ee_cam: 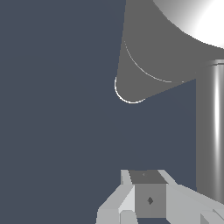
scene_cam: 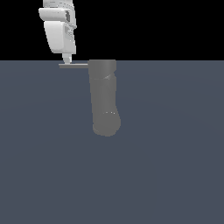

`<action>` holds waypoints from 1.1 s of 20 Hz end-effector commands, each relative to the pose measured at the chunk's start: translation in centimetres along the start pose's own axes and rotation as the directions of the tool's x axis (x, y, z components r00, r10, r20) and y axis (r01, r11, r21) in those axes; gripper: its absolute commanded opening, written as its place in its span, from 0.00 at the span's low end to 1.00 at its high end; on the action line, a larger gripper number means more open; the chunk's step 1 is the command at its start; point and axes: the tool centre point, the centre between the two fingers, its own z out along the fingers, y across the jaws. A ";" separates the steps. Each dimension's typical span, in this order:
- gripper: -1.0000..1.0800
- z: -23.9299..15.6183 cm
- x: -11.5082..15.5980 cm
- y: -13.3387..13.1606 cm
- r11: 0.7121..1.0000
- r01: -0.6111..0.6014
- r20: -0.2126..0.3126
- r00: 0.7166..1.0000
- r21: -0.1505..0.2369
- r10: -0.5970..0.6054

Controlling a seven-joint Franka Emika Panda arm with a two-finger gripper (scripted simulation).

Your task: Turn on the faucet by rotating a designated handle.

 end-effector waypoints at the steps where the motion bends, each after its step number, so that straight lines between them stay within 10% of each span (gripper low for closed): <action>1: 0.00 0.0 0.0 0.6 1.000 0.000 0.000 1.000 0.000 0.000; 22: 0.00 0.0 0.4 7.0 1.000 -0.001 0.000 1.000 0.001 0.001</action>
